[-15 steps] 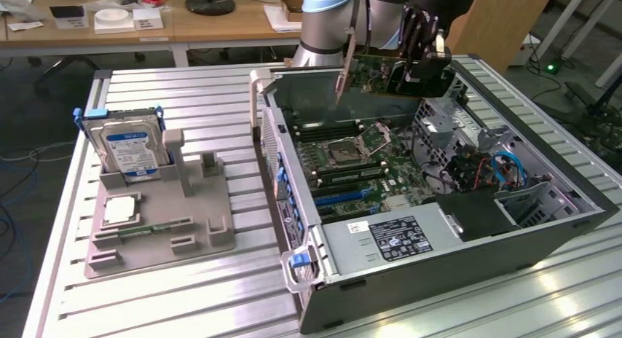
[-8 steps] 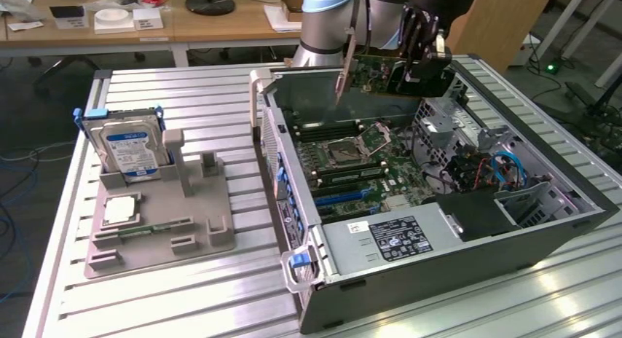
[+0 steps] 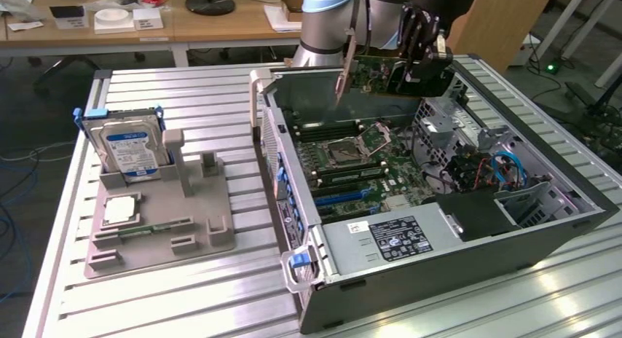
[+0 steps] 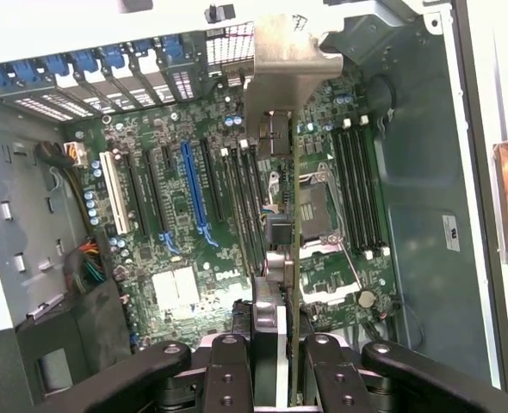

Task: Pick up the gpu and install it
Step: 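Insert the gpu into the slot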

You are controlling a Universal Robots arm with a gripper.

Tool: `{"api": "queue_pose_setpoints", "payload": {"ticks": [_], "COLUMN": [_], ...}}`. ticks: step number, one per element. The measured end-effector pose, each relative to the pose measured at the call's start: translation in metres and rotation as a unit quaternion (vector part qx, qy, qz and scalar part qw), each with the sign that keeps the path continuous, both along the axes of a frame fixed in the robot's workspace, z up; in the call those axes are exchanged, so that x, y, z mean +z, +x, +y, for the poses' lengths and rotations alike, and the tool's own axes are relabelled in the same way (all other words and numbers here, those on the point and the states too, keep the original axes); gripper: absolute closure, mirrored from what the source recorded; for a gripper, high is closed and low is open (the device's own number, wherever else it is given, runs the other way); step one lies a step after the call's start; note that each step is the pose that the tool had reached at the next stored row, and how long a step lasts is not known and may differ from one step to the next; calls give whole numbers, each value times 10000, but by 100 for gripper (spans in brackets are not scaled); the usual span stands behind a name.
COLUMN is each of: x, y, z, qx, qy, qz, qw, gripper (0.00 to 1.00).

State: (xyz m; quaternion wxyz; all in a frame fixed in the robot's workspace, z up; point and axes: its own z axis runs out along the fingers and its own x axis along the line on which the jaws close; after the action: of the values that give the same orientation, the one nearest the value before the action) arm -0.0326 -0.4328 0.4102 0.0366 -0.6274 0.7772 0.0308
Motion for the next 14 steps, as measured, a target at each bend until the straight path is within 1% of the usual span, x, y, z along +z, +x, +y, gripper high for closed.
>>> {"api": "queue_pose_setpoints", "payload": {"ticks": [5,8,10,14], "x": [0,-1,-2,-4], "y": [0,0,0,0], "z": [0,0,0,0], "qx": [221,432,615,939], "qy": [0,0,0,0], "qz": [0,0,0,0], "qw": [9998,9991,9981,9956], "gripper": [72,72,72,72]}}
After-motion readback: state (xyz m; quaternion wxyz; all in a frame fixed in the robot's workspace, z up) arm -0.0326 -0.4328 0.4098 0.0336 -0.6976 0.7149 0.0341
